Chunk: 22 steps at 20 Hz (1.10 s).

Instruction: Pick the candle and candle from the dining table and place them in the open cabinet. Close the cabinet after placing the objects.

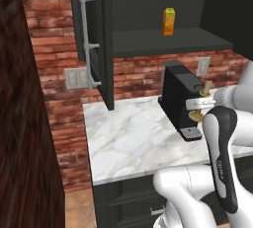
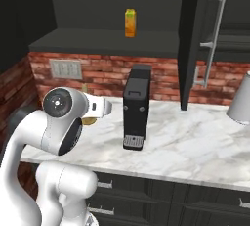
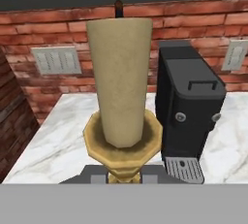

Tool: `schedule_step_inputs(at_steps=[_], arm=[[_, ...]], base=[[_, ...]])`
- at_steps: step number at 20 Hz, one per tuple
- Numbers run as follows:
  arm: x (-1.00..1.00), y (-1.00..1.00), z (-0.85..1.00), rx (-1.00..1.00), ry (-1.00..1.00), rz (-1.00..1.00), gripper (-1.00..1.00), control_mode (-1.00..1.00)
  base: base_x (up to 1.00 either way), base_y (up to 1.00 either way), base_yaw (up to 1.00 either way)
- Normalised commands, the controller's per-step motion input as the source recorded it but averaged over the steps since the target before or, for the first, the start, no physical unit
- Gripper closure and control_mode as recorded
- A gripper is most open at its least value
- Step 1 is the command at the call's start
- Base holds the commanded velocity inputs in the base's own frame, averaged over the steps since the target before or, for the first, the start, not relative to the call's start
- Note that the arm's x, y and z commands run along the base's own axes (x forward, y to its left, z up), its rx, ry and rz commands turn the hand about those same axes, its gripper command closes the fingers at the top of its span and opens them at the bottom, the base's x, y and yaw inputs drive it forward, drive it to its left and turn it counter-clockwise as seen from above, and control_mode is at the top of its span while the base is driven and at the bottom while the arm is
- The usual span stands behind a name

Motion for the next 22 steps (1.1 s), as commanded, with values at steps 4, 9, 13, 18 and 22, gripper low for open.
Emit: schedule_step_inputs(at_steps=[4, 9, 13, 18, 22], arm=[[0.09, 0.09, 0.00, 0.00, 0.00, 0.00, 1.00, -1.00], [0.13, 0.50, 0.28, 0.00, 0.00, 0.00, 1.00, -1.00], [0.20, 0.53, 0.65, 0.00, 0.00, 0.00, 1.00, -1.00], [0.24, 0.27, 0.52, 0.00, 0.00, 0.00, 1.00, -1.00], [0.01, 0.00, 0.41, 0.00, 0.00, 0.00, 1.00, -1.00]], base=[[0.00, 0.01, 0.03], [0.00, 0.00, 0.00], [0.00, 0.00, 0.00], [0.00, 0.00, 0.00], [0.00, 0.00, 0.00]])
